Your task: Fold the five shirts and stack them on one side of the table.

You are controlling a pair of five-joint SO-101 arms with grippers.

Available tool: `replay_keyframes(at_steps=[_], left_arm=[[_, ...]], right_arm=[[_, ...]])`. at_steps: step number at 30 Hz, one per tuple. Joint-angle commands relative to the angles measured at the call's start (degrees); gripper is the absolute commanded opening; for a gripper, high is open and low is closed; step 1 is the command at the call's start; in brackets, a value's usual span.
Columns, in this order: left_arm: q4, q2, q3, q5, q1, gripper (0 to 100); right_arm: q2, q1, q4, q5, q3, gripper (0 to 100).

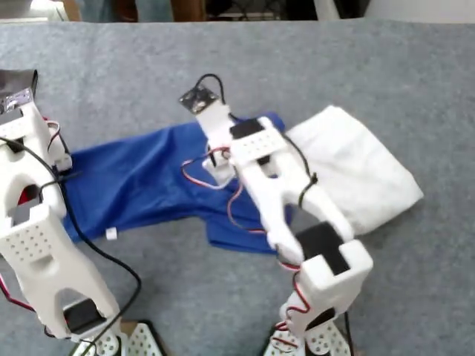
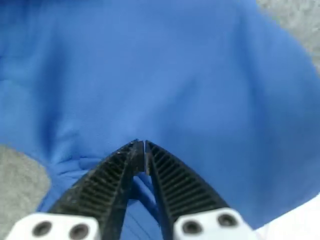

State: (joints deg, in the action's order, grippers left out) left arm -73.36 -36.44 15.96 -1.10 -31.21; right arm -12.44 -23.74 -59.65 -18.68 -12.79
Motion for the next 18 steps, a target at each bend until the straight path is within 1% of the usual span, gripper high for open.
replay_keyframes(at_steps=[1,7,12,18], left_arm=[[-2.46,-4.48,9.71,-0.62,-0.57,3],[-11.43,-13.98,24.48,-0.53,-0.13,3],[-18.37,-21.01,35.82,-0.53,-0.13,3],[-24.26,-27.16,46.46,-0.44,-0.13,3]], right_arm=[[1.80,-0.70,-0.88,-0.26,-0.84,1.5],[7.96,-1.85,-0.79,-2.11,-9.27,1.5],[15.34,-4.04,-0.88,-5.27,-19.12,1.5],[29.41,-6.77,-1.23,-11.96,-35.38,1.5]])
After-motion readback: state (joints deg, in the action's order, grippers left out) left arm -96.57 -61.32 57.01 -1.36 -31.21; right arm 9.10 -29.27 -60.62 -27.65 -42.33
